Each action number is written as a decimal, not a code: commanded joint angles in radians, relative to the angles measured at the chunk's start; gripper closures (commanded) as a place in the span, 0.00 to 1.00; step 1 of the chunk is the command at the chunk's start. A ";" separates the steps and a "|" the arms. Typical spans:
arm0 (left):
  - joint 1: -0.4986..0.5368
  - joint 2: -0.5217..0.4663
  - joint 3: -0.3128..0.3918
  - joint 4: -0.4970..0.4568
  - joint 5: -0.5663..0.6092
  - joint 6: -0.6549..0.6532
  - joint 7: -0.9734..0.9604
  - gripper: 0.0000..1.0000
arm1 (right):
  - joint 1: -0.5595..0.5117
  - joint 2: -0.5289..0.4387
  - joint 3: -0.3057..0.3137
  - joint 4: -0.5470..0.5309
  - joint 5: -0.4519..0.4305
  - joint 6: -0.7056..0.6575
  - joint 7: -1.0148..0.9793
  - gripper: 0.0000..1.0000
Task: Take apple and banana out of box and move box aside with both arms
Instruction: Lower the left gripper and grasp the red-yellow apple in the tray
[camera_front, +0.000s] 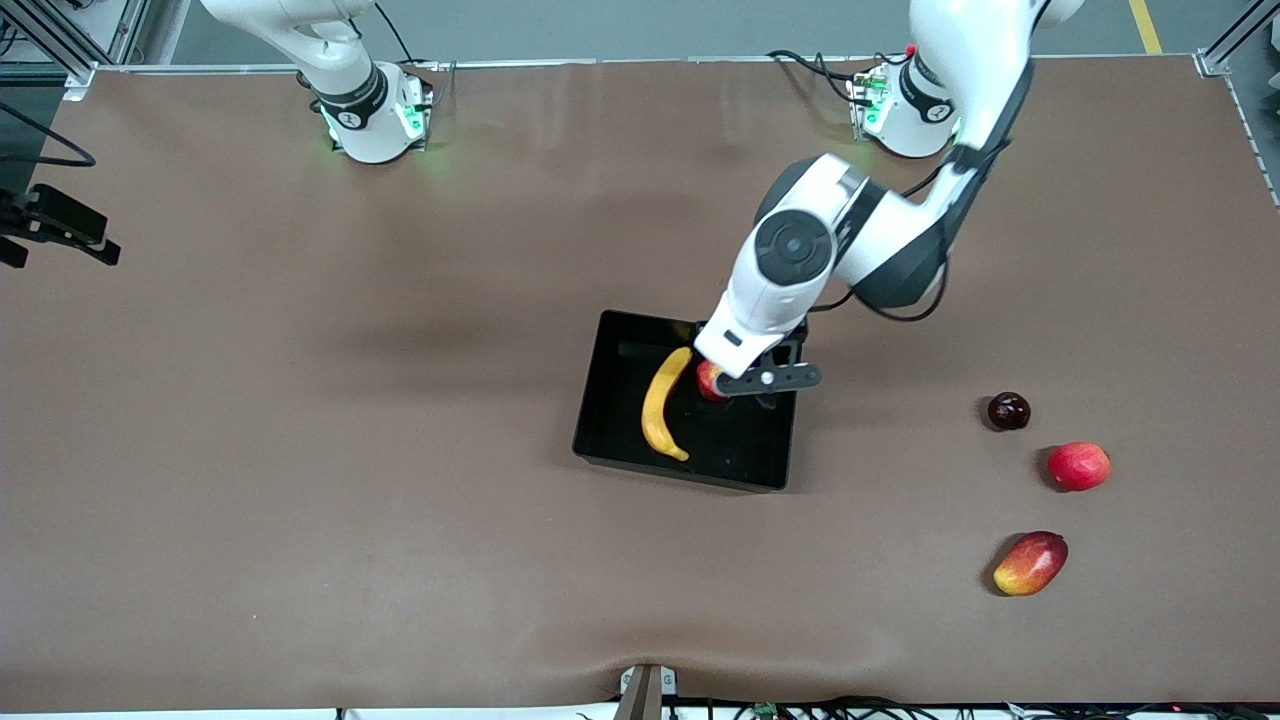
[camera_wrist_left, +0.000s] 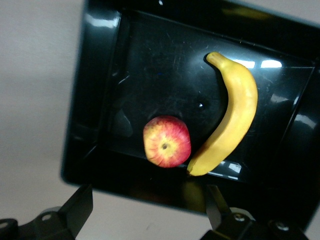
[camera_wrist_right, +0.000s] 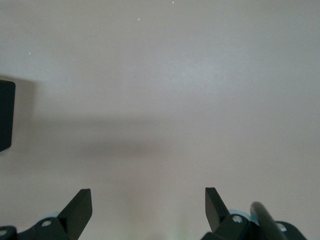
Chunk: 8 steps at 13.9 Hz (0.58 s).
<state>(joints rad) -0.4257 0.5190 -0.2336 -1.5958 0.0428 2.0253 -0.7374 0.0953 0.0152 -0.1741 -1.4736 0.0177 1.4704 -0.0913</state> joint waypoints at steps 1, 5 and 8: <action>-0.016 0.059 0.005 0.017 0.035 0.048 -0.049 0.00 | -0.016 -0.014 0.012 -0.004 -0.002 0.001 -0.007 0.00; -0.050 0.119 0.007 0.000 0.084 0.131 -0.169 0.00 | -0.016 -0.014 0.011 -0.004 -0.002 0.001 -0.007 0.00; -0.051 0.160 0.007 0.000 0.110 0.157 -0.177 0.00 | -0.019 -0.014 0.012 -0.004 0.005 -0.001 -0.007 0.00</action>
<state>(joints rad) -0.4723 0.6596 -0.2335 -1.5983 0.1188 2.1632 -0.8913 0.0953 0.0152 -0.1742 -1.4736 0.0183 1.4705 -0.0913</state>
